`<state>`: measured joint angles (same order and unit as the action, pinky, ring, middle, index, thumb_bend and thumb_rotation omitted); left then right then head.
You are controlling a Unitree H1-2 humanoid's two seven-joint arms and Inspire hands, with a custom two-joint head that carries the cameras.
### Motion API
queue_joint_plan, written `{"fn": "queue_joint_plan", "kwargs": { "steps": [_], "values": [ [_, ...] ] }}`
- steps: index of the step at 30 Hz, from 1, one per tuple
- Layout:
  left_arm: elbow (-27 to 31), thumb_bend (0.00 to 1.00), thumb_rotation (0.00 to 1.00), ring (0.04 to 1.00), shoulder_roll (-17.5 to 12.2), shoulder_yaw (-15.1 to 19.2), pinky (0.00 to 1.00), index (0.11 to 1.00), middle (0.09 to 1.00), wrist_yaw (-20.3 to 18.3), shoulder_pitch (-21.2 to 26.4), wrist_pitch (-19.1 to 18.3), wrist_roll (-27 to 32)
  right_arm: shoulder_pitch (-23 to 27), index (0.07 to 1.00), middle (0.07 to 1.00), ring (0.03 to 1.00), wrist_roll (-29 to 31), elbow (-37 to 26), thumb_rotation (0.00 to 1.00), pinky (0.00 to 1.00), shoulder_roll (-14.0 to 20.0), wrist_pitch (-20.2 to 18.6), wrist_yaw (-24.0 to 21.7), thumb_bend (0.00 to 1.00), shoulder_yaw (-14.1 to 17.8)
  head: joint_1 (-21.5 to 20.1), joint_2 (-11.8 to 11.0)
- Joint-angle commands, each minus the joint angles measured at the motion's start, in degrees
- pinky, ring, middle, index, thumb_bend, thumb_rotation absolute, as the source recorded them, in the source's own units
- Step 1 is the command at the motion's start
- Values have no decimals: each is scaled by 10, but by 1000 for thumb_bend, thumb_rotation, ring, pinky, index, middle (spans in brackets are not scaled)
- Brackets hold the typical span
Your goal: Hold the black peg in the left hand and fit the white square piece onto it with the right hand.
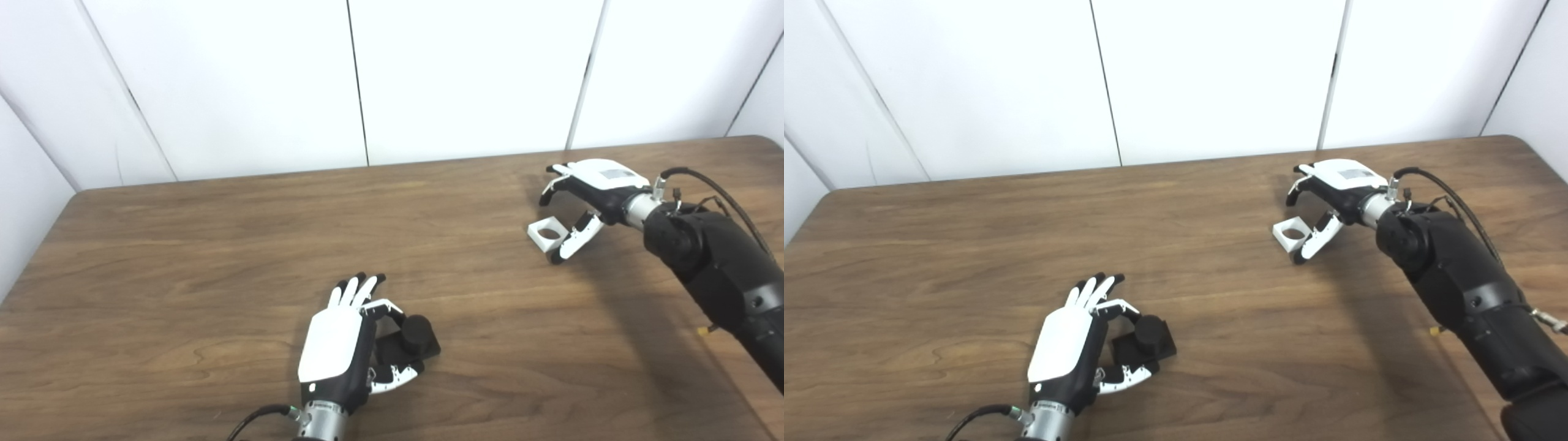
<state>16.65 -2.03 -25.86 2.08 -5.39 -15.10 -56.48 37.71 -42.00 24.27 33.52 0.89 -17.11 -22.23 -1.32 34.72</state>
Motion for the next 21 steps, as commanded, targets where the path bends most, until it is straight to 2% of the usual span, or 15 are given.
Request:
{"fn": "queue_joint_plan", "kwargs": {
  "steps": [1,8,21],
  "values": [
    [-8,507,80,984,9,-6,1000,494,938,-10,-11,-7,-10,11,678,969,1000,-18,6,286,1000,7,8,7,906,-9,0,0],
    [-10,508,80,984,9,-4,1000,494,938,-7,-11,-7,-10,9,660,963,1000,-24,10,300,1000,9,18,18,903,-18,-1,2],
    [-12,508,80,985,13,-6,1000,494,938,-8,-7,-11,-12,7,577,928,1000,-14,10,253,1000,9,30,24,836,-18,1,4]
  ]
}}
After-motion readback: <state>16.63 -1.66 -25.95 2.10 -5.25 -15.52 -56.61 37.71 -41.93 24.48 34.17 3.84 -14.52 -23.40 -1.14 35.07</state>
